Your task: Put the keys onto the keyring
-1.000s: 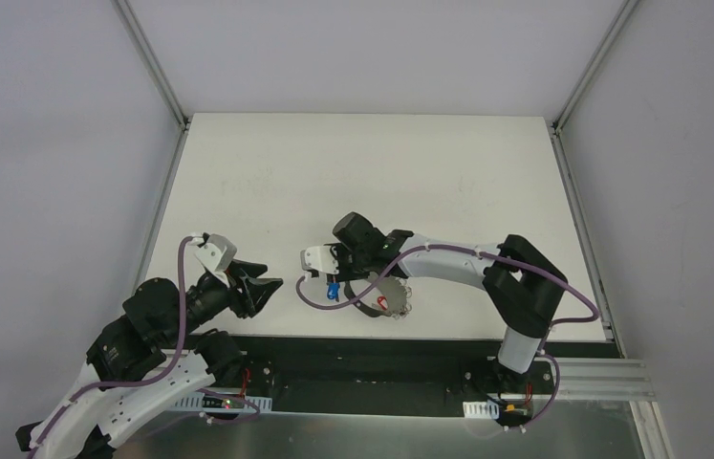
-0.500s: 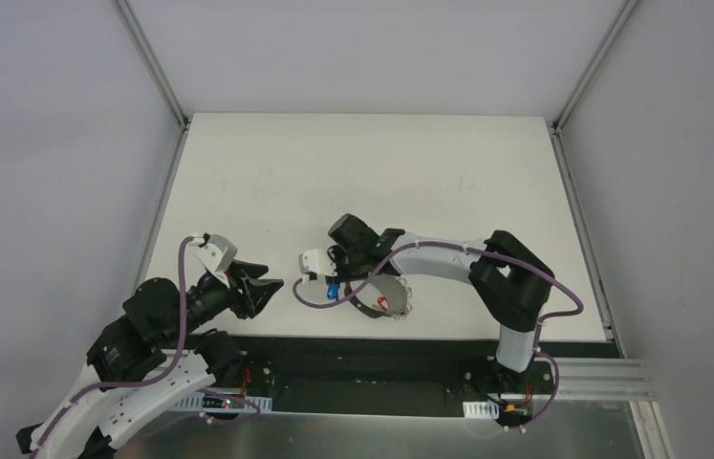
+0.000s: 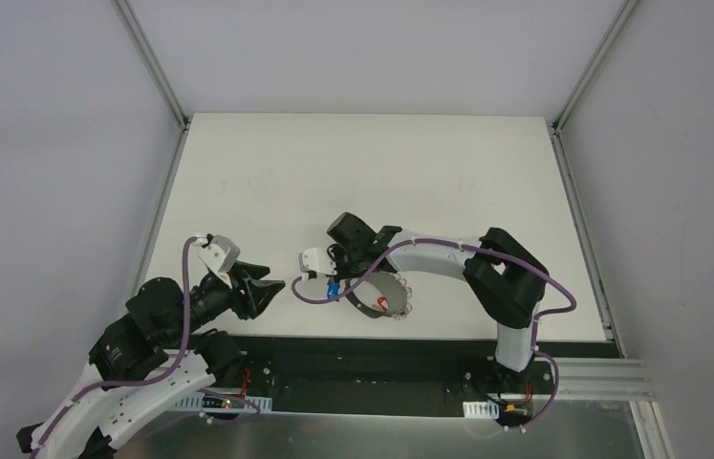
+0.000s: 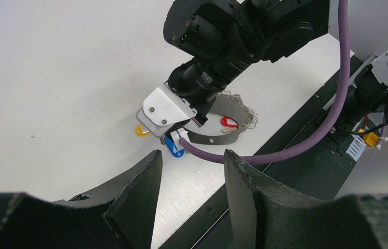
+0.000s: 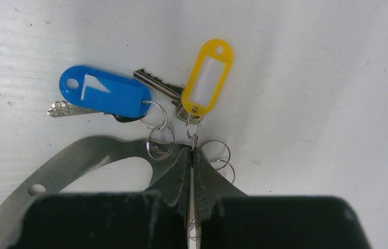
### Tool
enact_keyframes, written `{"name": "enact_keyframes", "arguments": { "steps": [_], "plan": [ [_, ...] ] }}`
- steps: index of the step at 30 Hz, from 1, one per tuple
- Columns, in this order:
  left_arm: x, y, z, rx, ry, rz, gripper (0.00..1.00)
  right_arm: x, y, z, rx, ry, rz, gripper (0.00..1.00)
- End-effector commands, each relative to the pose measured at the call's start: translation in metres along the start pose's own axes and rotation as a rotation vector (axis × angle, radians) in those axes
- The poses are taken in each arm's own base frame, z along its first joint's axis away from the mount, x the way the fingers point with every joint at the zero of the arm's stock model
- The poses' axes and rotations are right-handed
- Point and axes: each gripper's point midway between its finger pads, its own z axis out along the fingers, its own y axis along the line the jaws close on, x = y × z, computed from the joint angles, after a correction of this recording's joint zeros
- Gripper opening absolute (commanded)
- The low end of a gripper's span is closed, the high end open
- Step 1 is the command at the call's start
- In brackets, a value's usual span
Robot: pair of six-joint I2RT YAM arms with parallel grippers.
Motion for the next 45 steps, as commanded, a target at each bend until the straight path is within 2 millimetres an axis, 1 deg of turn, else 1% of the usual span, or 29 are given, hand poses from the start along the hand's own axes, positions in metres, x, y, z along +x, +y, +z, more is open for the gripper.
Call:
{"name": "enact_keyframes", "arguments": {
  "steps": [1, 5, 11, 15, 17, 21, 25, 30, 35, 41, 45],
  "plan": [
    [-0.005, -0.001, 0.001, 0.002, -0.026, -0.010, 0.47, -0.011, -0.009, -0.010, 0.017, -0.039, -0.001, 0.00],
    [-0.006, -0.001, 0.000, 0.007, -0.029, -0.008, 0.46, -0.022, -0.012, -0.025, 0.056, -0.106, 0.034, 0.00],
    [-0.013, -0.002, -0.004, 0.016, -0.074, -0.001, 0.46, -0.041, -0.014, -0.057, 0.121, -0.245, 0.100, 0.00],
    [-0.016, -0.009, -0.008, 0.060, -0.095, 0.007, 0.47, -0.054, -0.008, -0.078, 0.135, -0.341, 0.146, 0.00],
    [-0.018, -0.011, -0.010, 0.068, -0.110, 0.010, 0.46, -0.061, -0.007, -0.095, 0.152, -0.391, 0.157, 0.00],
    [-0.021, -0.013, -0.013, 0.089, -0.141, 0.015, 0.47, -0.067, -0.005, -0.119, 0.174, -0.442, 0.177, 0.00],
    [-0.025, -0.016, -0.016, 0.105, -0.168, 0.021, 0.47, -0.072, 0.004, -0.141, 0.185, -0.517, 0.183, 0.00],
    [-0.025, -0.021, -0.015, 0.131, -0.167, 0.026, 0.48, -0.087, 0.012, -0.178, 0.225, -0.679, 0.169, 0.00],
    [-0.026, -0.035, -0.011, 0.207, -0.149, 0.026, 0.48, -0.104, 0.023, -0.223, 0.236, -0.838, 0.162, 0.00],
    [-0.037, -0.050, -0.005, 0.276, -0.155, -0.011, 0.48, -0.123, 0.037, -0.273, 0.214, -1.017, 0.178, 0.00],
    [-0.047, -0.066, 0.000, 0.351, -0.160, -0.044, 0.48, -0.132, 0.048, -0.301, 0.183, -1.106, 0.177, 0.00]
  ]
}}
